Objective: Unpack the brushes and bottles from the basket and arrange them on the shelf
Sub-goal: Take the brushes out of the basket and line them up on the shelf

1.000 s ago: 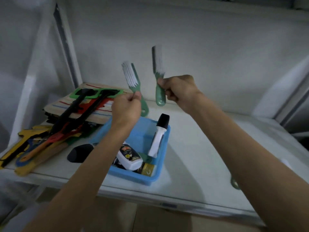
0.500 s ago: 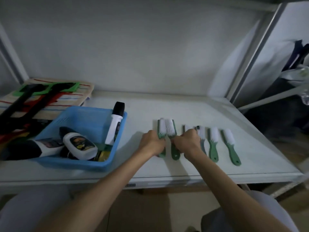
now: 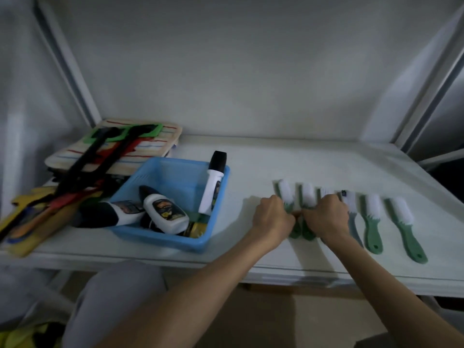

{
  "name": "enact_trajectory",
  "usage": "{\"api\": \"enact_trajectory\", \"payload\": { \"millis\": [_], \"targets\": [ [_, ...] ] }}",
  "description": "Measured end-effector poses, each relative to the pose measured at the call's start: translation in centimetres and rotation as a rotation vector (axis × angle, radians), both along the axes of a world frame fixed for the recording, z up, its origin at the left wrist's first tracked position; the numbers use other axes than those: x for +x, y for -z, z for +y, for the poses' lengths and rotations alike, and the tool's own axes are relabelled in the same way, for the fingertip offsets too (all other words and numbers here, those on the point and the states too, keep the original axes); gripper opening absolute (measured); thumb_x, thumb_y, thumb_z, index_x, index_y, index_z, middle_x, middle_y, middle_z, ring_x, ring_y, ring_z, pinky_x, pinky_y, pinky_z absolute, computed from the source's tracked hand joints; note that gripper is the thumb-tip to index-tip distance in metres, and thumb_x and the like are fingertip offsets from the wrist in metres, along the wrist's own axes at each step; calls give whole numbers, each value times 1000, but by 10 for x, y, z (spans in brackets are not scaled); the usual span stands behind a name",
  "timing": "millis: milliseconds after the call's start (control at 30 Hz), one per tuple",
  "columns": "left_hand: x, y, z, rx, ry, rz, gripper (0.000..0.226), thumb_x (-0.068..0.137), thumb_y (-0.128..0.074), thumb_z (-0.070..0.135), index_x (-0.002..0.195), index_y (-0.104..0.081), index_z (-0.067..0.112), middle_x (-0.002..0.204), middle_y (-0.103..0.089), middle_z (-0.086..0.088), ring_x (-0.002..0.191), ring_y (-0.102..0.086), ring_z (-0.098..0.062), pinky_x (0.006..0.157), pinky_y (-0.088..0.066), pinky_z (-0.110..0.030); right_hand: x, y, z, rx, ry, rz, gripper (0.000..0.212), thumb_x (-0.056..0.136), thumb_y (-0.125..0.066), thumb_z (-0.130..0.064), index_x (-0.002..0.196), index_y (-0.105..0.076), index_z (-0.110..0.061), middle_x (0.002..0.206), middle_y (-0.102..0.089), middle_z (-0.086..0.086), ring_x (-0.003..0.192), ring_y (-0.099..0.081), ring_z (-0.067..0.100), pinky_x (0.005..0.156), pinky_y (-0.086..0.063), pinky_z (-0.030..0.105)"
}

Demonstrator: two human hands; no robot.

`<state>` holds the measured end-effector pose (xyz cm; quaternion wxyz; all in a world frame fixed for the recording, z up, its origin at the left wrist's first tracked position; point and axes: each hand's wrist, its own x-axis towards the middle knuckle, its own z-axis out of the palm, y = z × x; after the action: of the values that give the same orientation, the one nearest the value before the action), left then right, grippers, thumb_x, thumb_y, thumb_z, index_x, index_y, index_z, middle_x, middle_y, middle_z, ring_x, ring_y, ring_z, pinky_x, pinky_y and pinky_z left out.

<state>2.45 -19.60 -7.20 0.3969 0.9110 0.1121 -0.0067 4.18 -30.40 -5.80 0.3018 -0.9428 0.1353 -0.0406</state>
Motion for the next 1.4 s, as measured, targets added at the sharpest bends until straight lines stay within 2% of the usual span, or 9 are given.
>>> {"api": "enact_trajectory", "payload": {
  "millis": [300, 433, 533, 633, 733, 833, 1000, 1167, 1400],
  "targets": [
    [-19, -90, 84, 107, -100, -255, 45, 85, -55, 32, 50, -39, 9, 53, -49, -14, 54, -51, -31, 53, -35, -26, -26, -46, 43, -18, -363, -238, 7, 84, -66, -9, 86, -71, -5, 79, -69, 7, 68, -59, 24, 66, -45, 28],
    [-17, -96, 164, 370, -268, -95, 14, 84, -56, 22, 81, -55, 9, 93, -66, -13, 85, -64, -31, 61, -43, -31, -27, -77, 98, 98, -632, -324, 13, 82, -62, -7, 79, -73, -13, 73, -71, 0, 66, -68, 19, 66, -50, 17],
    [-21, -74, 199, 557, -167, 197, 29, 87, -60, 21, 112, -54, 8, 117, -61, -11, 107, -59, -29, 77, -47, -35, -11, -83, 153, -14, -854, -240, 21, 81, -59, -2, 86, -77, -13, 81, -70, 1, 74, -62, 12, 62, -39, 0],
    [-18, -54, 210, 694, -25, 297, 24, 88, -57, 29, 104, -54, 12, 116, -62, -12, 120, -49, -30, 93, -45, -39, 3, -69, 200, -198, -1045, -40, 20, 79, -58, -5, 89, -76, -7, 96, -72, 8, 92, -66, 21, 82, -54, 26],
    [-18, -55, 218, 726, 0, 351, 28, 90, -48, 33, 107, -56, 12, 122, -61, -15, 133, -35, -33, 106, -33, -42, 0, -57, 224, -461, -1185, 89, 11, 81, -64, -11, 89, -64, -4, 81, -61, 6, 83, -61, 25, 70, -49, 31],
    [-23, -70, 229, 759, -61, 341, 41, 88, -52, 32, 124, -54, 11, 136, -47, -20, 138, -24, -35, 106, -29, -45, -7, -54, 238, -592, -1203, 149, 34, 79, -75, -24, 104, -56, -13, 83, -51, 2, 84, -56, 24, 70, -45, 31],
    [-15, -75, 238, 693, -110, 452, 30, 81, -51, 35, 104, -49, 16, 141, -34, -26, 134, -30, -37, 102, -39, -48, -1, -49, 250, -649, -1204, 228, 63, 77, -75, -29, 132, -50, -12, 118, -59, 8, 103, -61, 25, 72, -44, 29],
    [-12, -75, 235, 704, -143, 346, 39, 88, -55, 26, 123, -51, 11, 137, -42, -19, 131, -36, -33, 101, -37, -41, 11, -51, 253, -594, -1138, 308, 36, 73, -75, -27, 101, -58, -11, 82, -60, 4, 70, -57, 19, 63, -47, 28],
    [-24, -91, 242, 571, -181, 96, 26, 77, -70, 27, 96, -70, 10, 97, -69, -7, 87, -64, -21, 69, -52, -30, 33, -59, 255, -366, -1025, 423, 15, 79, -67, -12, 70, -57, -7, 65, -58, 10, 50, -51, 18, 62, -47, 29]
  ]
}}
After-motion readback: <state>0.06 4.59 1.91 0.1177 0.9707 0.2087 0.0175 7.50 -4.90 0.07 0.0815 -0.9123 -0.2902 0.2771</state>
